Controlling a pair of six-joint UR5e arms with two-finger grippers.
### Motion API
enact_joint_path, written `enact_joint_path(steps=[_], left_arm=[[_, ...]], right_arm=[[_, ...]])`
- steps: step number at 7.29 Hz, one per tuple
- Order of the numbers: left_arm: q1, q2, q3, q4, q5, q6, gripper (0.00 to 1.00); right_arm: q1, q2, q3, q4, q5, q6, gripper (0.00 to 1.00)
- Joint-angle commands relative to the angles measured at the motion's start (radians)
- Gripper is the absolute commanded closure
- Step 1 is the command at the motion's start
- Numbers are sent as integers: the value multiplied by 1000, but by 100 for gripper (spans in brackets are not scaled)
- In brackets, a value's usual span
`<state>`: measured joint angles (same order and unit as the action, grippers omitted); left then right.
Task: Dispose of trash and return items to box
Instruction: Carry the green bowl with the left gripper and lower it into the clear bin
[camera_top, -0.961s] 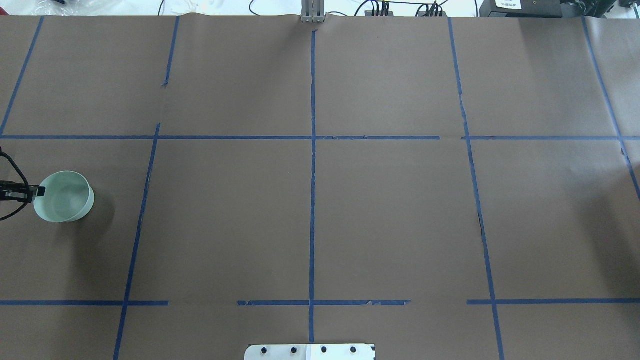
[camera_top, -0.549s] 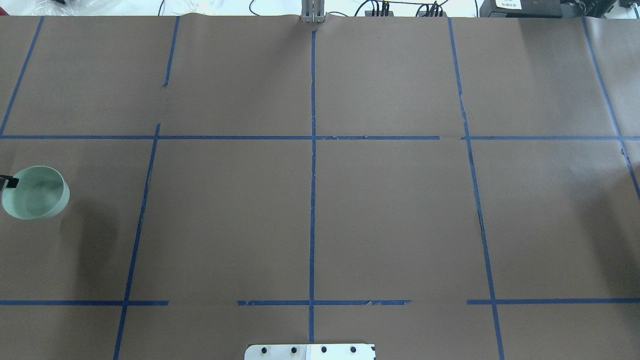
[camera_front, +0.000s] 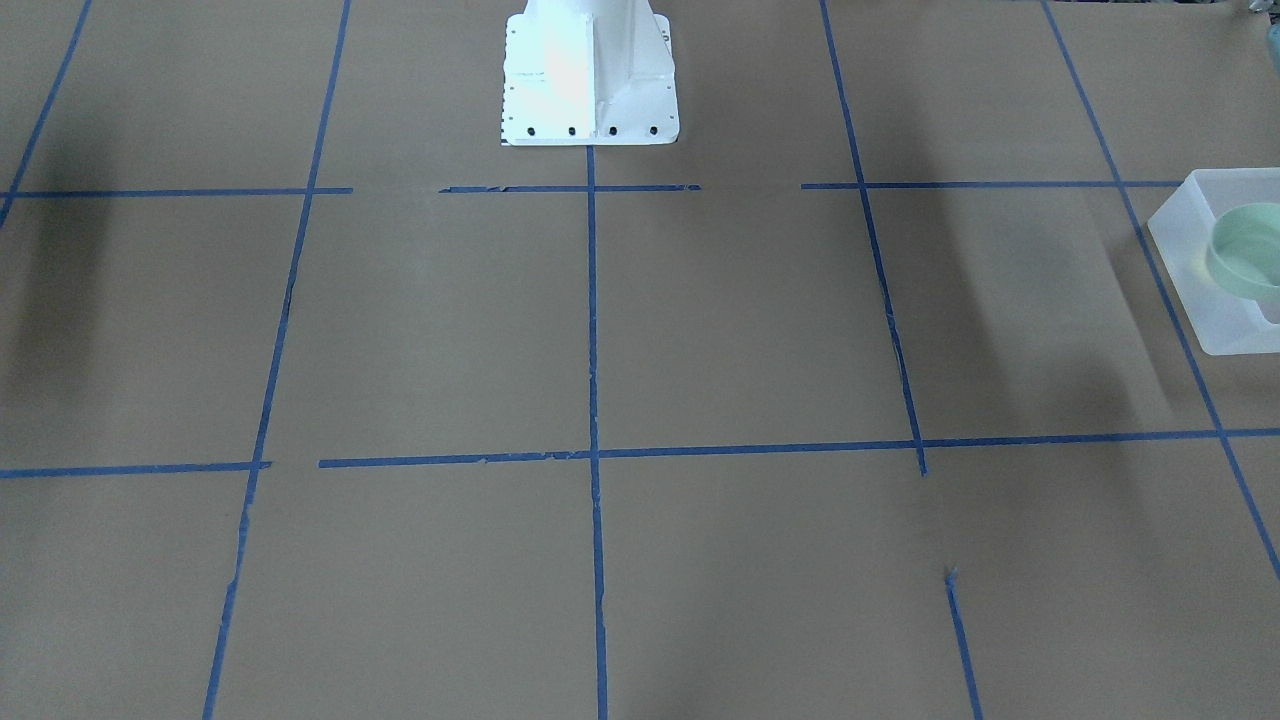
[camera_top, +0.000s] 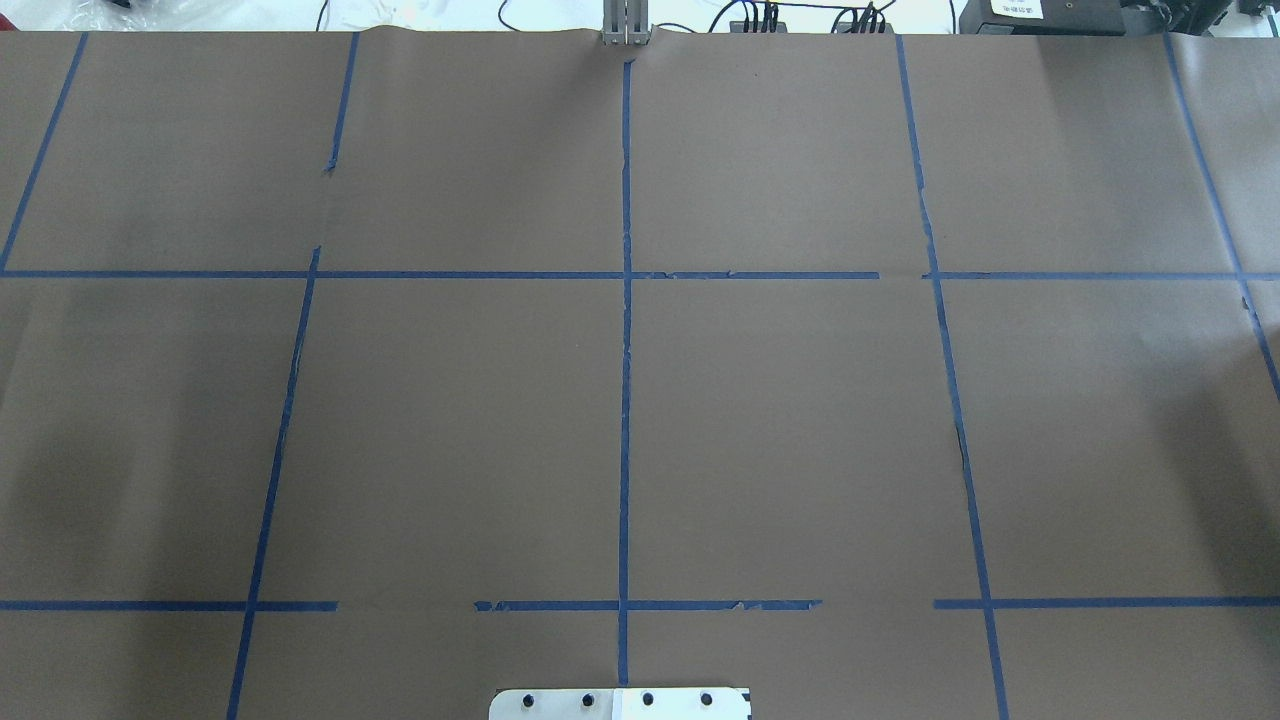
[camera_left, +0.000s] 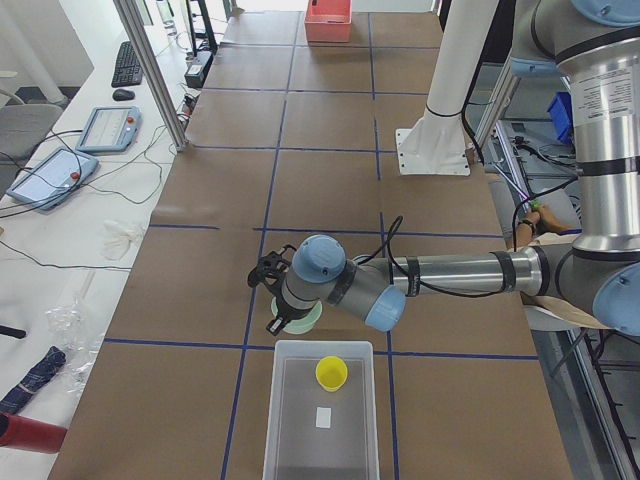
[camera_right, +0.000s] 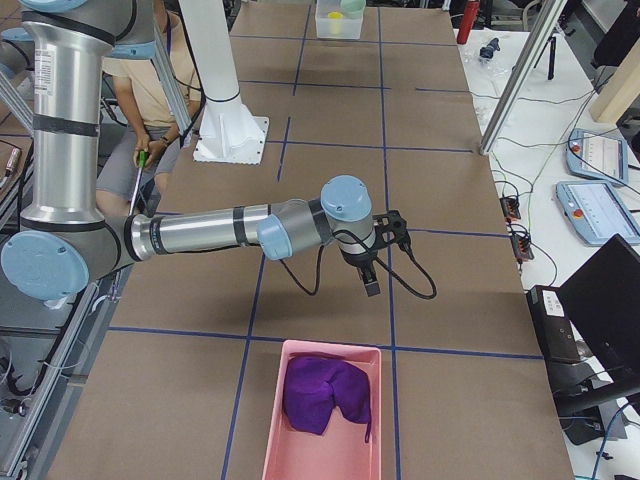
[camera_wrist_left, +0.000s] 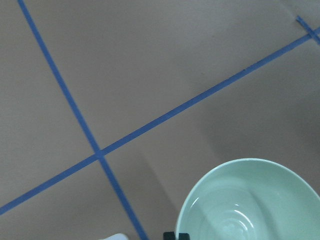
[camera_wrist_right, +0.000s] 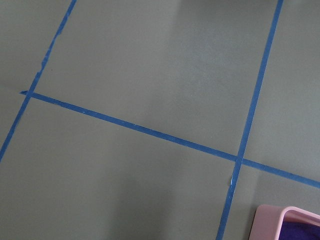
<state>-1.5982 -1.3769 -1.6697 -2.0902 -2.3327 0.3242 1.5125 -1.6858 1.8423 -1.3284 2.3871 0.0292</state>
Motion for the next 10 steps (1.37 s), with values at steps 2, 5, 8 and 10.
enact_joint_path(steps=[2, 5, 8, 10], left_arm=[[-151, -4, 181, 26, 6, 387, 100], [-151, 12, 362, -235, 106, 378, 100], [-149, 18, 375, -307, 92, 229, 100], [-144, 18, 377, -314, 73, 204, 96]], right_arm=[[0, 0, -2, 0, 0, 0, 0], [0, 0, -5, -2, 0, 0, 0], [0, 0, -6, -2, 0, 2, 0], [0, 0, -6, -2, 0, 2, 0]])
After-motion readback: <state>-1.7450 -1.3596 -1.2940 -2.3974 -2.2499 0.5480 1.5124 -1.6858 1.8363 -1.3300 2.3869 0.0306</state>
